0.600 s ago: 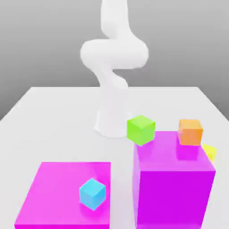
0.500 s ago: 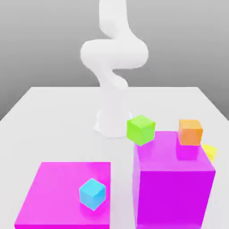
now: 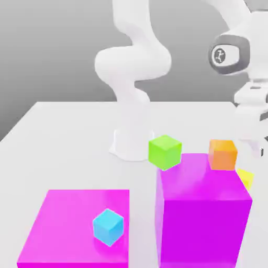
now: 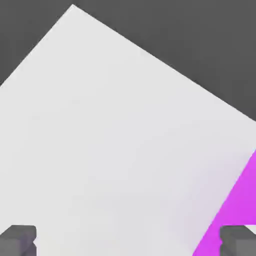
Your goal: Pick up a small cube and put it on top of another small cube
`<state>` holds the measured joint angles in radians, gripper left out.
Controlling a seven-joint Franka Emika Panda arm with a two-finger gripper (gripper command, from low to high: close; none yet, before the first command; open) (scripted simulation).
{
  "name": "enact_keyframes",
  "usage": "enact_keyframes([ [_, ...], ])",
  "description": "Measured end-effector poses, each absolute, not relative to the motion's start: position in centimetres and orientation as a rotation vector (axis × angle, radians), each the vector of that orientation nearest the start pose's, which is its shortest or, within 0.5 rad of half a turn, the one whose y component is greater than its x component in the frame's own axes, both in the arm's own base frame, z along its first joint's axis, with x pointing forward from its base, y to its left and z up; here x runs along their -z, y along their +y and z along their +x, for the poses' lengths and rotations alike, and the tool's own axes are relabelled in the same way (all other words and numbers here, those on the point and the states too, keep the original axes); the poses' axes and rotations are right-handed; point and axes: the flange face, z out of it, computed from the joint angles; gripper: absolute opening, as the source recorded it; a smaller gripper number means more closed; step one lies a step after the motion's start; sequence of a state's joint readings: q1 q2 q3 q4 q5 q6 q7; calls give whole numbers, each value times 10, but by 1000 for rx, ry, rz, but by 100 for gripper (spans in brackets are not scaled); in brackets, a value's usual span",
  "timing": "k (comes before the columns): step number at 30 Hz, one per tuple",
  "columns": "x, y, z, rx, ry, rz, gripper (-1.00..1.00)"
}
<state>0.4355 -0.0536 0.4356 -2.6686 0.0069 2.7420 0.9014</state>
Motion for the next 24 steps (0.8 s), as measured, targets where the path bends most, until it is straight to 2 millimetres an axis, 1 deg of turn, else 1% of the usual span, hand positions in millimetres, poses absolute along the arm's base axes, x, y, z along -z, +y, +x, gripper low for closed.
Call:
enact_keyframes([
  [1, -246, 330, 264, 104, 17, -3079, 0],
  [3, -210, 337, 226, 34, -93, -3121, 0],
  [5, -185, 337, 217, 8, -116, -3134, 0],
  [9, -143, 336, 213, -1, -122, -3137, 0],
  [10, -134, 336, 213, -1, -123, -3138, -100],
  [15, -134, 336, 213, 0, -123, -3137, -100],
  [16, -130, 335, 212, 0, -124, -3137, -100],
  [17, -132, 336, 212, 0, -124, -3138, -100],
  [19, -148, 337, 213, -1, -123, -3137, -100],
  [23, -186, 336, 213, 2, -124, -3139, -100],
  [24, -192, 342, 210, 5, -154, -3151, -100],
])
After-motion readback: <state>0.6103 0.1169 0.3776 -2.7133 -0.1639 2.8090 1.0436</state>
